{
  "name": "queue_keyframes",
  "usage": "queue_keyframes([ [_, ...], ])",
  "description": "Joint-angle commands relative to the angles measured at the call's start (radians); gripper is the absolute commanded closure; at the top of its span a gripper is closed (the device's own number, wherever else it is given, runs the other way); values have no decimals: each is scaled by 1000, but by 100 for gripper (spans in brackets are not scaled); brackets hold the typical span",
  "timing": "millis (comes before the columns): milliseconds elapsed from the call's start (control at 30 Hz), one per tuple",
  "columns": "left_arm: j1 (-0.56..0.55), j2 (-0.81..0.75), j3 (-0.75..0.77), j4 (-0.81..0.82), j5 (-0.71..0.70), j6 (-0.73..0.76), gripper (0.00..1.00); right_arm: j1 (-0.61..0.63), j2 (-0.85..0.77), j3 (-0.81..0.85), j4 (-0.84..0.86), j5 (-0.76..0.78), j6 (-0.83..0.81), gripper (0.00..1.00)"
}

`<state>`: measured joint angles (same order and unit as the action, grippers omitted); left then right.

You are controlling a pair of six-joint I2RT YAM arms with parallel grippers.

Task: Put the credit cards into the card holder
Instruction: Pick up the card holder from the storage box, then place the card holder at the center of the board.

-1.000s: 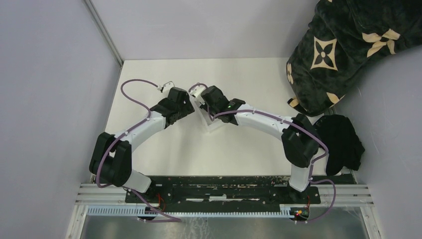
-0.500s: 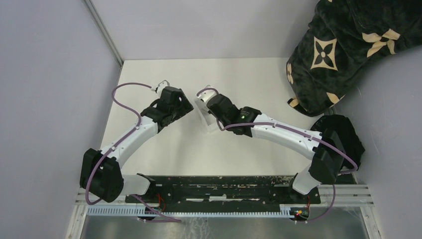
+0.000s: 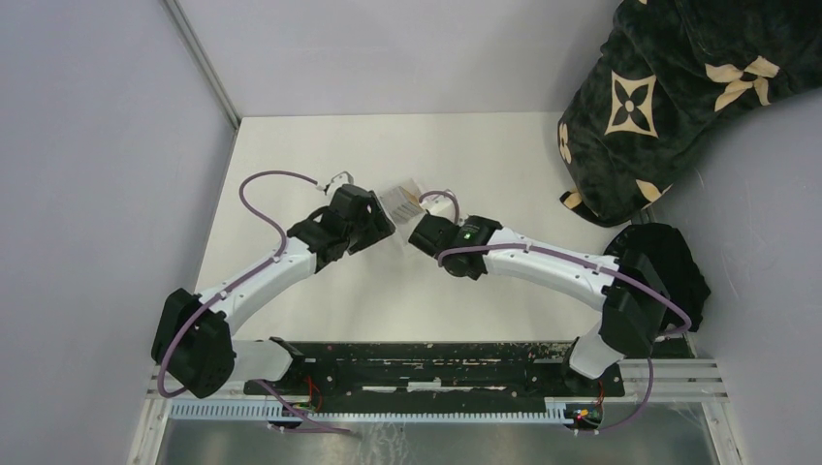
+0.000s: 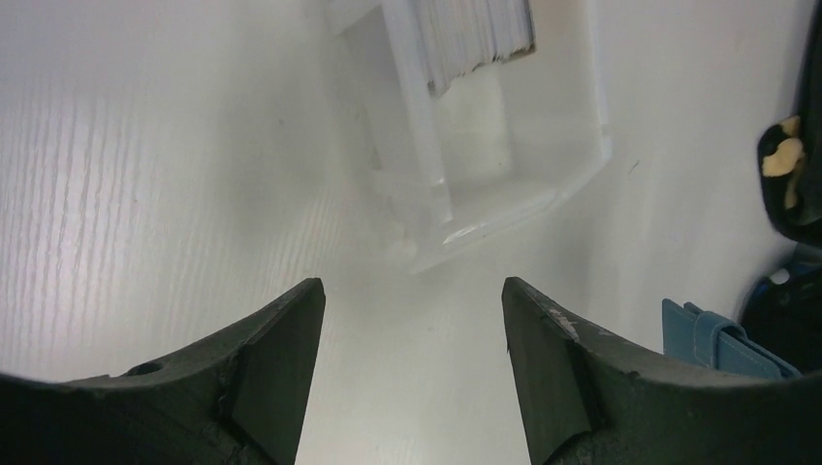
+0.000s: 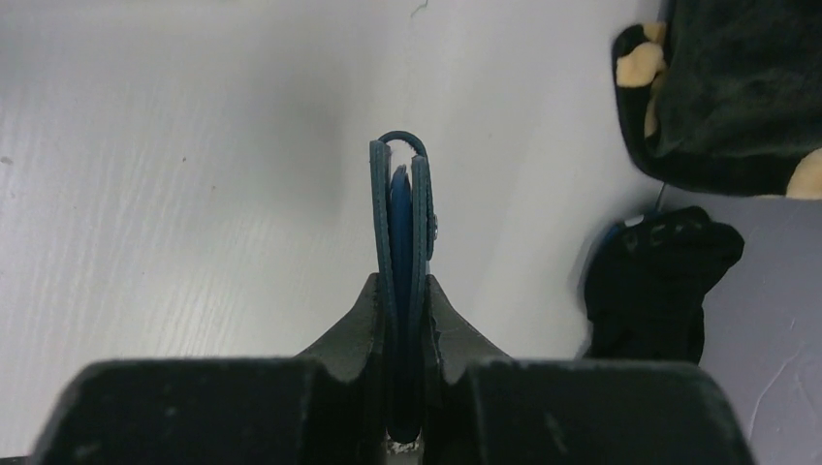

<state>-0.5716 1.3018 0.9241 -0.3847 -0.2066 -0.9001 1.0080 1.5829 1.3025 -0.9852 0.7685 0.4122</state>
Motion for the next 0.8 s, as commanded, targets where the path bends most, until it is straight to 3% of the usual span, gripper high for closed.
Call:
queue_keyframes([
  [0,-29,-54,-59,35,-24,-63,26,25,75,-16,-73,7,201,99],
  [200,-70,-110,-114,34,-64,-90,26,47,258,84,-110,0,353,88],
  [333,-79,-149,-139,18,-88,-98,26,69,315,181,-80,-49,369,70],
  [567,-79,-184,-140,-8,-131,-97,26,76,249,222,35,-158,321,39],
  [767,-81,-173,-135,-5,-129,-106,26,74,155,198,76,-120,247,36],
])
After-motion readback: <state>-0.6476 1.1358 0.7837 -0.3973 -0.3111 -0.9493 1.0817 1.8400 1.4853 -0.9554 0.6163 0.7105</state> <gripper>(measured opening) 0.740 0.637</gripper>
